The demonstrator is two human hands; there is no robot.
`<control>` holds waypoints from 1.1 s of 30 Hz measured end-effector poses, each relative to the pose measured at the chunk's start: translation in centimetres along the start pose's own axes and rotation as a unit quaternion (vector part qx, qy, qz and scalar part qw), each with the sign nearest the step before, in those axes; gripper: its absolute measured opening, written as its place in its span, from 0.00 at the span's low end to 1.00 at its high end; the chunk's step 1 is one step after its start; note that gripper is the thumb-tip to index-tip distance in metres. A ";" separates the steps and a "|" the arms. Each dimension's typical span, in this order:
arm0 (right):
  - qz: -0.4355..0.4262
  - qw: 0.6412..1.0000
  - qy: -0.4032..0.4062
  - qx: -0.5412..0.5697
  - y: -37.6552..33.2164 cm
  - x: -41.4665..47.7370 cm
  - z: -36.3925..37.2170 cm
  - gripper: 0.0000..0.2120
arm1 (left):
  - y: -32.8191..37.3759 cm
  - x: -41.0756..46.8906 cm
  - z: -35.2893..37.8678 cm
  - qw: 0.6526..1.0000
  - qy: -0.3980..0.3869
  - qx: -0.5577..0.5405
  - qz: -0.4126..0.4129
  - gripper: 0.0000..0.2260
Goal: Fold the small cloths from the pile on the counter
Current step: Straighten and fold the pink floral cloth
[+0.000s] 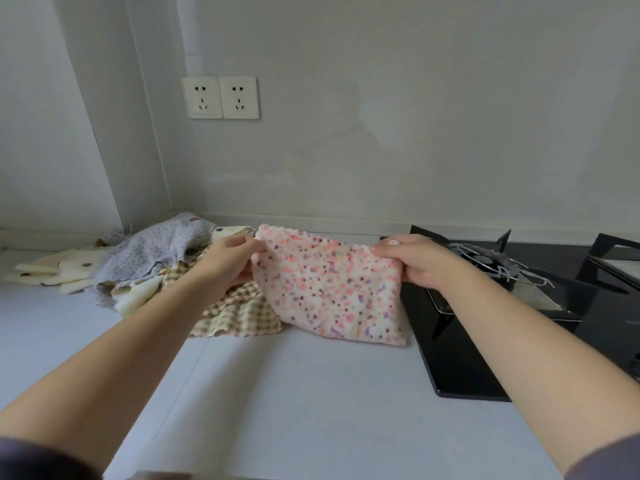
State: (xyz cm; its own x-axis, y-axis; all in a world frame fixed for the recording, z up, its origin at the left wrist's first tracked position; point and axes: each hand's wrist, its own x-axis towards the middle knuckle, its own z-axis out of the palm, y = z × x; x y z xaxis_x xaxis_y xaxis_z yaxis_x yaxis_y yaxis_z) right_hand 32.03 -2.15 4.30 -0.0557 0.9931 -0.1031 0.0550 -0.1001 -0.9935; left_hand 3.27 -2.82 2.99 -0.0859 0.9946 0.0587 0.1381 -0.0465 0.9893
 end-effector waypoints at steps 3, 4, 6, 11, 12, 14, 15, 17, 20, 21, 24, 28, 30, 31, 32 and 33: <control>-0.092 0.989 0.111 -0.038 -3.5 0.9 0.6 0.02 | 3.8 1.9 -0.1 0.993 0.078 0.034 0.081 0.10; -0.150 0.976 0.142 -0.064 -5.4 0.8 0.5 0.03 | 5.6 2.3 -0.3 0.987 0.103 0.034 0.120 0.10; -0.259 0.942 0.172 -0.123 -8.8 0.2 0.0 0.06 | 9.0 2.4 -0.9 0.970 0.135 0.053 0.194 0.09; -0.313 0.922 0.144 -0.179 -9.7 -2.8 -1.0 0.09 | 10.4 0.4 -1.8 0.956 0.116 0.078 0.259 0.14; -0.304 0.927 0.135 -0.174 -8.8 -3.4 -1.1 0.08 | 9.5 -0.2 -1.7 0.957 0.111 0.096 0.250 0.14; -0.283 0.937 0.116 -0.166 -6.5 -4.4 -1.1 0.08 | 7.4 -1.6 -1.5 0.960 0.106 0.125 0.226 0.12; -0.275 0.939 0.109 -0.175 -5.2 -5.0 -1.1 0.08 | 6.2 -2.5 -1.4 0.961 0.104 0.139 0.215 0.10; -0.256 0.943 0.098 -0.190 -2.6 -6.1 -1.3 0.06 | 3.5 -4.4 -1.3 0.963 0.080 0.167 0.196 0.07; -0.234 0.934 0.050 -0.264 1.3 -8.4 -1.8 0.06 | -0.7 -7.6 -1.7 0.962 0.028 0.201 0.180 0.11; -0.232 0.922 0.028 -0.308 2.6 -9.5 -2.0 0.08 | -2.0 -8.7 -2.1 0.960 0.003 0.213 0.180 0.12; -0.195 0.893 -0.043 -0.403 5.8 -12.7 -1.9 0.09 | -5.3 -12.2 -3.6 0.928 -0.089 0.307 0.189 0.13; -0.160 0.903 -0.113 -0.382 7.1 -15.6 -1.4 0.04 | -6.0 -15.4 -5.6 0.912 -0.132 0.314 0.226 0.09; -0.165 0.918 -0.111 -0.344 6.7 -15.6 -1.5 0.03 | -5.5 -15.8 -5.6 0.916 -0.115 0.295 0.246 0.12; -0.170 0.923 -0.096 -0.331 6.4 -15.3 -1.5 0.03 | -5.5 -15.5 -5.5 0.919 -0.097 0.290 0.250 0.13; -0.175 0.926 -0.077 -0.325 6.0 -14.7 -1.4 0.02 | -5.3 -15.2 -5.2 0.924 -0.075 0.283 0.244 0.14; -0.179 0.928 -0.053 -0.323 5.8 -13.9 -1.2 0.02 | -5.2 -14.5 -4.9 0.933 -0.048 0.277 0.225 0.14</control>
State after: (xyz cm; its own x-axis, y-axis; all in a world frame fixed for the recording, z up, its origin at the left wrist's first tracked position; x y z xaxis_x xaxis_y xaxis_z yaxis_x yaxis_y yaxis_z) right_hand 34.32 -16.49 0.02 -0.2815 0.9406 0.1899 0.5980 0.3268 -0.7319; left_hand -1.03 -17.44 -2.33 0.1894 0.8908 0.4131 0.6296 -0.4330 0.6451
